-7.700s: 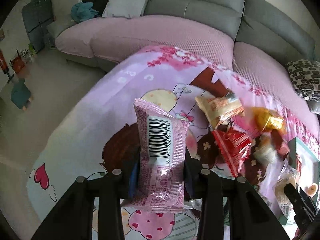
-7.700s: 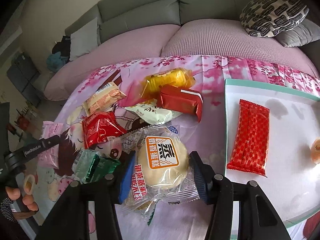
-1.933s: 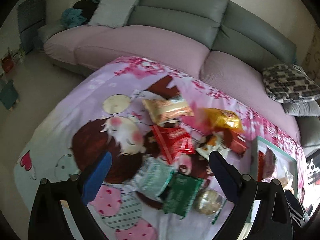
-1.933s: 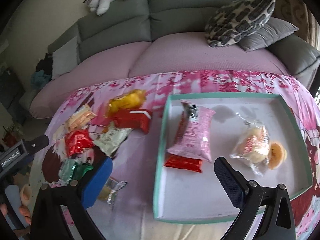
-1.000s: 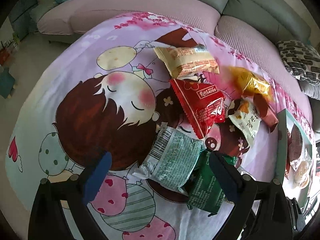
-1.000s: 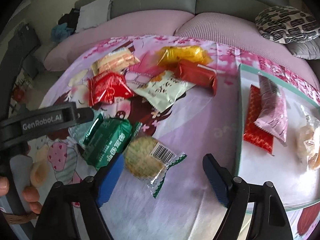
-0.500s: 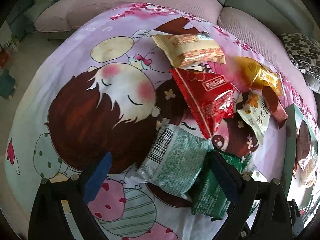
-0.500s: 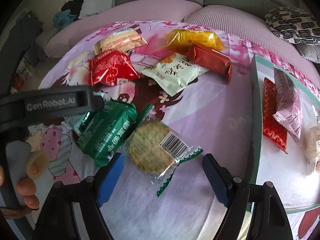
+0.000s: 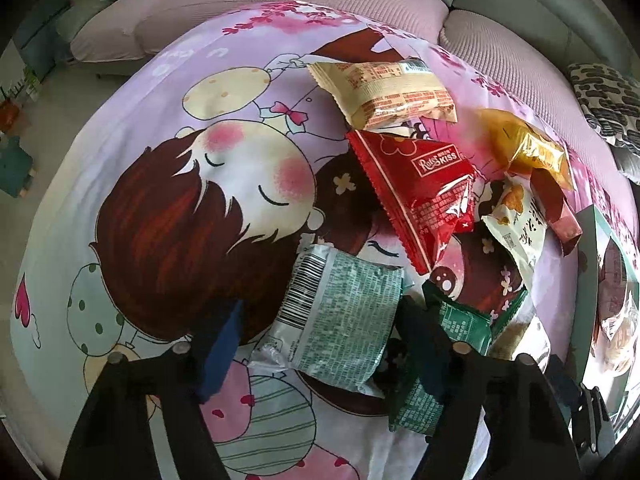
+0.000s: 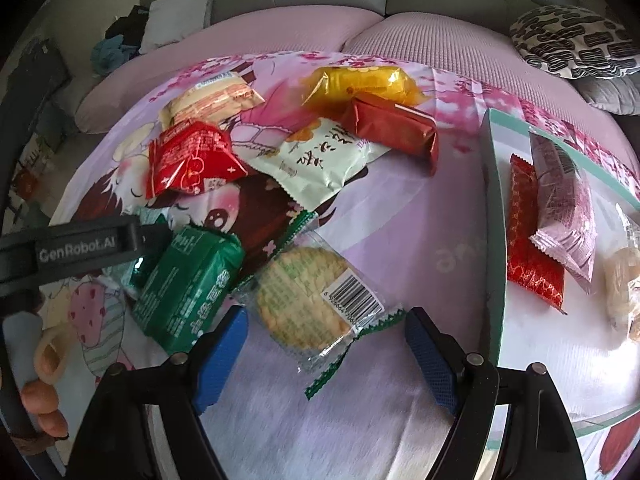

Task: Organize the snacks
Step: 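Grasp the green-white striped pack with the left tool while the right tool grasps the round cracker pack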

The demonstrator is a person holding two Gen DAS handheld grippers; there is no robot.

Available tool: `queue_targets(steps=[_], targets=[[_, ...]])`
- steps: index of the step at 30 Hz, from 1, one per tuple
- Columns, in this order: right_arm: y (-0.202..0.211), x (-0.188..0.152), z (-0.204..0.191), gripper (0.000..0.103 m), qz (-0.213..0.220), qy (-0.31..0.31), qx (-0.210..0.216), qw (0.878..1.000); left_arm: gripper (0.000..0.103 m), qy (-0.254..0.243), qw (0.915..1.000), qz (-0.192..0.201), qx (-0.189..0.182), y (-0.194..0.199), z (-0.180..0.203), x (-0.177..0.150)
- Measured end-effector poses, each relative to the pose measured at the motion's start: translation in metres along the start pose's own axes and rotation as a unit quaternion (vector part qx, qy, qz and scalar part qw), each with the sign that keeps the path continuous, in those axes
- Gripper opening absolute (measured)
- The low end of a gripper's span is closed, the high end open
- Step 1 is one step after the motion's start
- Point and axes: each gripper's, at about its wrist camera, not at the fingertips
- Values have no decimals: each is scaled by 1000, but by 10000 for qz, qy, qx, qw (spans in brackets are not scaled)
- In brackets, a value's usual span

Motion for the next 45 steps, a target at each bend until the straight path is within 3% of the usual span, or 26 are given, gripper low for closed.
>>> queue_targets(steps=[6, 12, 19, 27, 31, 35, 45], targets=[[-5, 5, -2, 83, 83, 124, -78, 9999, 65, -79, 10000, 1, -16, -3, 5, 1], [-9, 5, -6, 83, 175, 278, -172, 9993, 65, -61, 10000, -22, -7, -7, 6, 2], [-2, 9, 0, 83, 192, 111, 35, 9997, 65, -24, 10000, -26, -27, -7, 5, 3], [6, 10, 14, 84, 287, -343, 318, 9985, 65, -19, 10000, -22, -24, -6, 4, 2], [4, 14, 23, 85, 364, -956, 588, 9930, 65, -61, 10000, -24, -7, -6, 3, 2], [1, 17, 23, 86, 447, -1075, 356, 9926, 65, -32, 10000, -20, -23, -5, 3, 1], [-10, 15, 7, 86, 441, -581, -201, 9971, 65, -47, 10000, -36, -15, -6, 3, 1]])
Point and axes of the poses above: each gripper's, at about its wrist camera, not at the fingertips, and y roughly against the way its jaws point, z to its right, x to its top, and after that the axes turned 9 degrees about z, right-handed
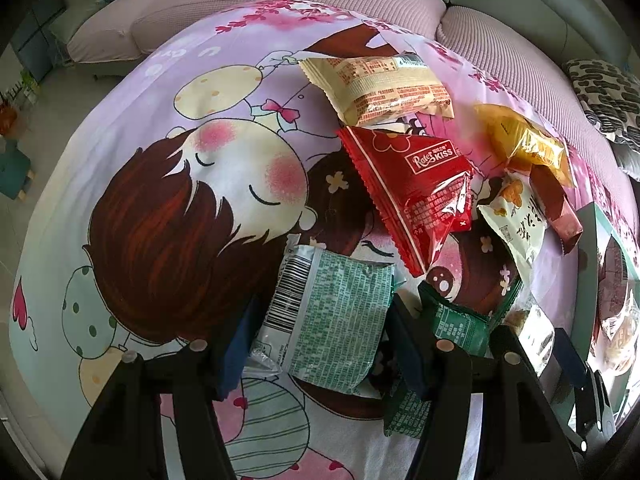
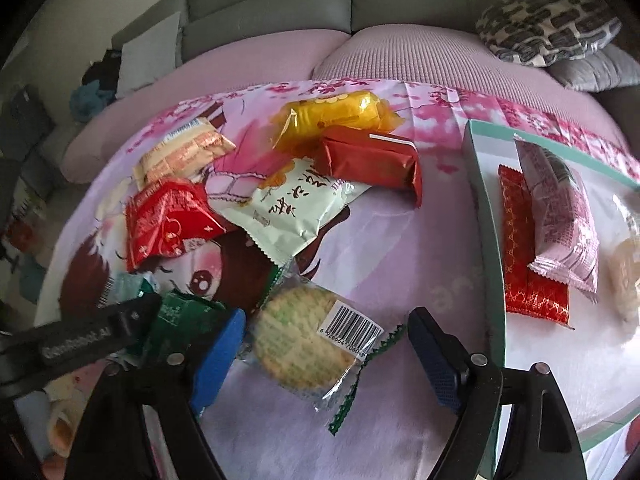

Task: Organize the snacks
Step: 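Grasp the green-white striped pack with the left tool while the right tool grasps the round cracker pack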

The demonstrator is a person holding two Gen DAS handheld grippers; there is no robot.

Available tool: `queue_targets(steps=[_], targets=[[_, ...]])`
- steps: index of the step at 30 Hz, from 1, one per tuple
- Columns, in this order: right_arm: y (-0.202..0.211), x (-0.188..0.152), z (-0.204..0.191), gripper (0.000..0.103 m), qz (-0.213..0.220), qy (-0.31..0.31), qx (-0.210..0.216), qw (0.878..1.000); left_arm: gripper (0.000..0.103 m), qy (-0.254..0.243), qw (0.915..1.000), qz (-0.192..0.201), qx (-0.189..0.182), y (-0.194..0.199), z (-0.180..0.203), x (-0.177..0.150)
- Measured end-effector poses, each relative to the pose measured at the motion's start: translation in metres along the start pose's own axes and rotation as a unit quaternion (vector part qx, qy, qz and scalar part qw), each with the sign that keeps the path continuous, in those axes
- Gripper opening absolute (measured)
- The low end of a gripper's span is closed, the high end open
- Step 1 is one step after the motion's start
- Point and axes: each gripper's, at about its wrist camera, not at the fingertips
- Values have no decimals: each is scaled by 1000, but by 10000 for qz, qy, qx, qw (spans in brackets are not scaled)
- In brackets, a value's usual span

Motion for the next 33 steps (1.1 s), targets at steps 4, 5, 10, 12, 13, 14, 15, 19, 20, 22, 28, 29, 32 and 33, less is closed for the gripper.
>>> queue_targets(steps=[4, 5, 10, 12, 13, 14, 15, 19, 20, 22, 28, 29, 32, 33], targets=[[-1, -2, -2, 86, -107, 112, -4, 9999, 65, 38, 10000, -17, -29, -1, -2, 1], [0, -3, -1, 86, -133, 131, -14, 9998, 65, 41, 10000, -20, -31, -1, -2, 1], [4, -5, 2, 86, -251, 130, -91, 9996, 65, -8, 10000, -33, 8, -2, -1, 1], [4, -7, 2, 86, -261, 155, -105, 9995, 65, -28, 10000, -36, 29, -2, 1, 0], [4, -6, 1, 85, -263, 169, -116, 9994, 65, -45, 10000, -37, 40, -2, 2, 0], [4, -7, 1, 85, -267, 177, -131, 9994, 65, -63, 10000, -38, 53, -3, 3, 0], [4, -7, 1, 84, -270, 172, -130, 9994, 65, -95, 9999, -39, 70, -3, 4, -1], [4, -7, -1, 78, -275, 181, -121, 9994, 65, -191, 9997, -22, 120, -5, 9, -2], [4, -7, -1, 75, -272, 186, -121, 9994, 65, -237, 9996, -16, 145, -5, 10, -2], [3, -7, -2, 70, -278, 196, -111, 9994, 65, -293, 9994, -6, 184, -7, 14, -2], [4, -5, 2, 62, -286, 105, -102, 9995, 54, -240, 9996, 33, 173, -5, 14, 0], [4, -5, 3, 61, -289, 103, -105, 9995, 52, -209, 9996, 38, 168, -4, 13, 1], [4, -5, 3, 58, -310, 79, -122, 9994, 51, -107, 9999, 43, 122, -3, 10, 2], [5, -5, 4, 57, -313, 65, -124, 9994, 51, -92, 9999, 48, 108, -2, 10, 2]])
Point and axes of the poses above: each gripper's, at about its wrist camera, not at the fingertips, and y roughly against the way its jaws point, z to its right, x to its top, and after that the axes turned 9 degrees about z, right-handed
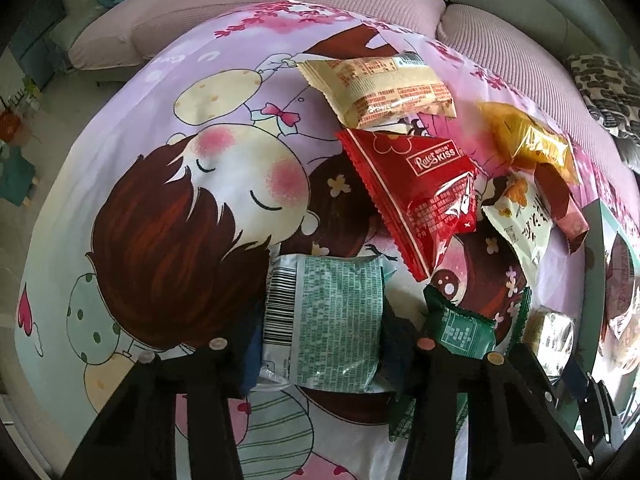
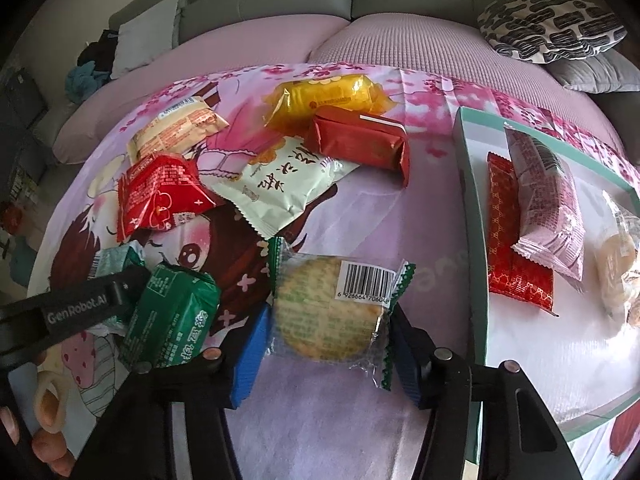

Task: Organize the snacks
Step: 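Grasp the green-white striped pack with the left tool while the right tool grasps the round cracker pack, then carry the striped pack and cracker pack into the tray and open both tools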

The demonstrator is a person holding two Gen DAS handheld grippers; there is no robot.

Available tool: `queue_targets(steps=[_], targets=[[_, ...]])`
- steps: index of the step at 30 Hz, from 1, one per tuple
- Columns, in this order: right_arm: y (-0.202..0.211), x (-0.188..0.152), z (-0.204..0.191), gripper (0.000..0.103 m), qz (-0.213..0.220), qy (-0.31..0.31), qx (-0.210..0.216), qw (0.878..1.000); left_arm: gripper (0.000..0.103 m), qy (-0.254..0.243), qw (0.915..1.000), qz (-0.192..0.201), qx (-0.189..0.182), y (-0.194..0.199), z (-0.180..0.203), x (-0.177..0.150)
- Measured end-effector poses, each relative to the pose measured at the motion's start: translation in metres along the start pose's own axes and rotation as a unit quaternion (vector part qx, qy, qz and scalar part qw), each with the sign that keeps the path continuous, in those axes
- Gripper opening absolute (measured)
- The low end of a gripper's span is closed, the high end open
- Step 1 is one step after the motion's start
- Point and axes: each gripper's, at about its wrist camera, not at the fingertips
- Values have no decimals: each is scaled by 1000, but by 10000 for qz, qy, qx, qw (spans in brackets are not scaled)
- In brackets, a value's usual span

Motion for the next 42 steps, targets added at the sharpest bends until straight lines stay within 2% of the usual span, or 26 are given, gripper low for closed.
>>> queue_targets(steps=[16, 29, 35, 42], targets=[[15, 1, 6, 55, 78, -186, 106, 9997, 51, 403, 9990, 193, -36, 20, -26, -1], [33, 2, 14, 55, 205, -407, 287, 9985, 50, 828, 9935, 759, 173, 57, -49, 6], [45, 5, 20, 55, 344, -521, 361, 9974, 50, 738, 9907, 1134, 133, 79, -36, 10], [70, 11, 40, 55, 549, -754, 326, 9951, 51, 419, 9887, 1431, -142, 100, -2, 7]])
Point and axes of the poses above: each gripper's, at about its wrist camera, not at the fingertips, and y roughly against the way its jaws point, z to its right, x to its top, and after that the axes turned 9 degrees about z, right-handed
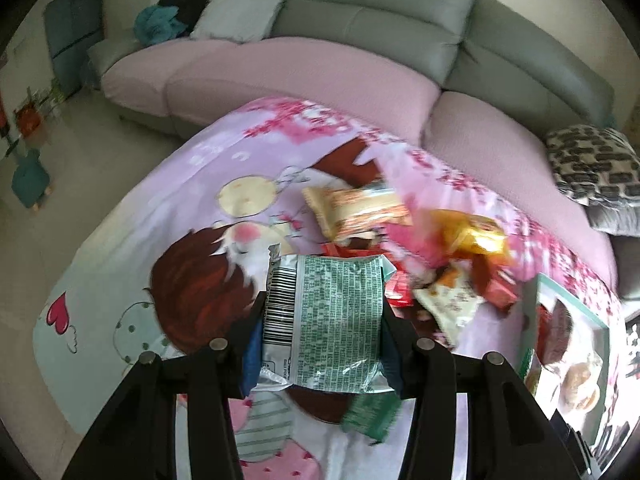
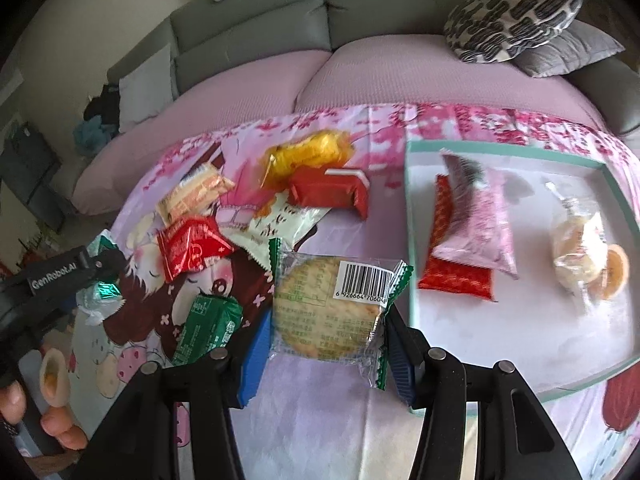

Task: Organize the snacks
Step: 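Carry the striped pack and cracker pack into the tray and open both tools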

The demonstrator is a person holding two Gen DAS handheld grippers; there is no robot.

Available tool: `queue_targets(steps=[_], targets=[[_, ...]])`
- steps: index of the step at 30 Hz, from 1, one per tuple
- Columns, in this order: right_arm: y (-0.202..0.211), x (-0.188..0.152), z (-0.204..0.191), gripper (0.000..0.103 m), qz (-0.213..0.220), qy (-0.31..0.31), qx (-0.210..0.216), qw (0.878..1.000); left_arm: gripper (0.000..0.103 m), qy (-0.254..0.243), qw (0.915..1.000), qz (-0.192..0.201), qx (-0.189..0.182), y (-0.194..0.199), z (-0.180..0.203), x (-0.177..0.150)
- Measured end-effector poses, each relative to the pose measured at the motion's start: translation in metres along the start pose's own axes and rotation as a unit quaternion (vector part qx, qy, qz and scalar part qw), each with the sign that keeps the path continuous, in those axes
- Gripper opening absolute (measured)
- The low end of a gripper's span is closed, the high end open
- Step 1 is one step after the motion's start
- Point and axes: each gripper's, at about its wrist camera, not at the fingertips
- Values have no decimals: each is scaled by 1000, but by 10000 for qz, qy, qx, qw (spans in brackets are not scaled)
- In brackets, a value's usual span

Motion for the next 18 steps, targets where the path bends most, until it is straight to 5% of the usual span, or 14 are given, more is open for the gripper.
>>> queue_targets(steps=[8, 18], targets=[[30, 16, 37, 56, 344, -381, -260, 9983, 51, -536, 9964, -11, -663, 14, 58, -14], [59, 28, 118, 56, 618, -1292, -828, 9862, 51, -1448, 9777, -283, -1492, 24, 136, -52]])
Point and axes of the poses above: each gripper's, at about its wrist camera, not at the fingertips, and y roughly against the way its jaws point, z to its right, x to its top, and after that the axes turned 9 degrees about z, right-handed
